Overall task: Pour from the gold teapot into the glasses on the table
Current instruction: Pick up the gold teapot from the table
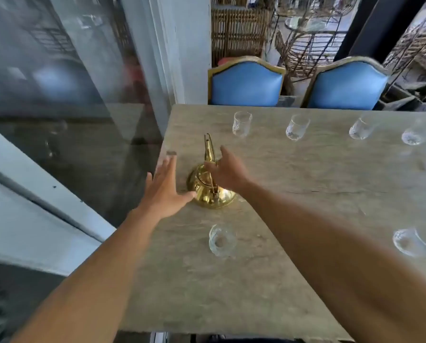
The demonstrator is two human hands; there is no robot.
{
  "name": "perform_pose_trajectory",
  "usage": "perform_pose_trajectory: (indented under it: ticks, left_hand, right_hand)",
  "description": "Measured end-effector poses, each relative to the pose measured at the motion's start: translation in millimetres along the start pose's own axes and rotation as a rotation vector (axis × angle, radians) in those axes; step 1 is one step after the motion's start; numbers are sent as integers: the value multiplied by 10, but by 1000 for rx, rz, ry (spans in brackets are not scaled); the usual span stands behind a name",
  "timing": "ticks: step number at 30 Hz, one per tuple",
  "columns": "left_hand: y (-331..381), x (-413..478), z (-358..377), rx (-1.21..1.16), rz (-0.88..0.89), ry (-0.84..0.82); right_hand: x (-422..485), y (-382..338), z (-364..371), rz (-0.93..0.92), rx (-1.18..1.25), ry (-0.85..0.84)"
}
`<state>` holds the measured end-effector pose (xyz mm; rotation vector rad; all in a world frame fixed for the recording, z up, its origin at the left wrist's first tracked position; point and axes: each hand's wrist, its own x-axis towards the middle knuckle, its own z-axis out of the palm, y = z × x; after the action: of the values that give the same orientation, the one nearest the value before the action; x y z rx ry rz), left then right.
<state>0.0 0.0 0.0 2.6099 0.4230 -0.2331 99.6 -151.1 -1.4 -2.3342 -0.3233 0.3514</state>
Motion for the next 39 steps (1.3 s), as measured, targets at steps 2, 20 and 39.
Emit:
perform_pose_trajectory:
  ticks: [2,20,39]
  left_hand:
    - [-45,89,28,-15,0,-21]
    - [-64,562,576,65,258,-189]
    - [649,162,25,50,473,-47]
  right_hand:
    - [115,-8,100,87,108,30]
    - [337,-11,226,68,504,203]
    - [-441,-410,-897,-48,450,341]
